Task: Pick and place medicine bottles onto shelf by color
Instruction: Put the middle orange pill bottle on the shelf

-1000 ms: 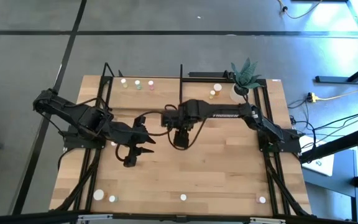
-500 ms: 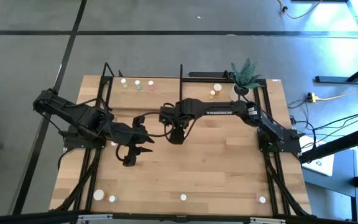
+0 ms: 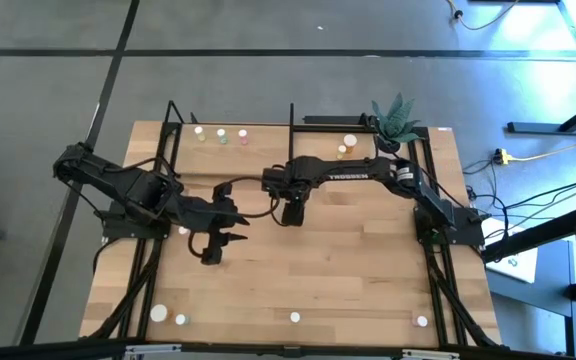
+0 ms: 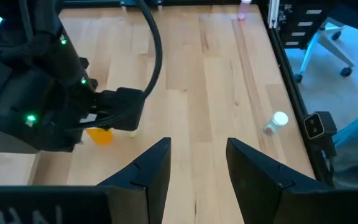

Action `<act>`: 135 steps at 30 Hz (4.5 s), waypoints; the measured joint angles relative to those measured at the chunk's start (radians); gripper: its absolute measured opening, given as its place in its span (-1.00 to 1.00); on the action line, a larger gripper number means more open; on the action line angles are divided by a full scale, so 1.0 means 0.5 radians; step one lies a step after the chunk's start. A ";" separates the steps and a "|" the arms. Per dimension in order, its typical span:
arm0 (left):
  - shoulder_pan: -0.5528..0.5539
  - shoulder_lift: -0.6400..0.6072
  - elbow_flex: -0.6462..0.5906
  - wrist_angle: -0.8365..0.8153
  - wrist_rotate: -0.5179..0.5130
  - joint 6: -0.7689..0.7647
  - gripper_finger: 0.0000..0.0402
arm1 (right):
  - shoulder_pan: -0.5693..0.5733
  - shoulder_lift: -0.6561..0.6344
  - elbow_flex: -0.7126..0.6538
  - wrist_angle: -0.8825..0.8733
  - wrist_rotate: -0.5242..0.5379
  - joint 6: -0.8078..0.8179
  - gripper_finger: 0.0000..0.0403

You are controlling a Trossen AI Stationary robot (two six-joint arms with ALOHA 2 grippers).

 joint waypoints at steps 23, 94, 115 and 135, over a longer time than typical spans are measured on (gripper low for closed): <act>0.003 0.000 0.000 0.002 -0.111 -0.001 -0.26 | -0.005 0.000 -0.023 0.052 -0.173 -0.246 0.08; 0.349 0.002 -1.155 1.391 -0.232 -0.153 -0.26 | -0.003 -1.177 0.436 -0.486 -0.174 -0.525 0.29; 0.452 0.005 -1.814 2.182 -0.232 0.124 -0.26 | -0.003 -1.256 0.435 -0.463 -0.173 -0.409 0.29; 0.885 0.375 -1.597 2.537 0.510 0.675 -0.26 | -0.003 -1.249 0.435 -0.439 -0.172 -0.356 0.29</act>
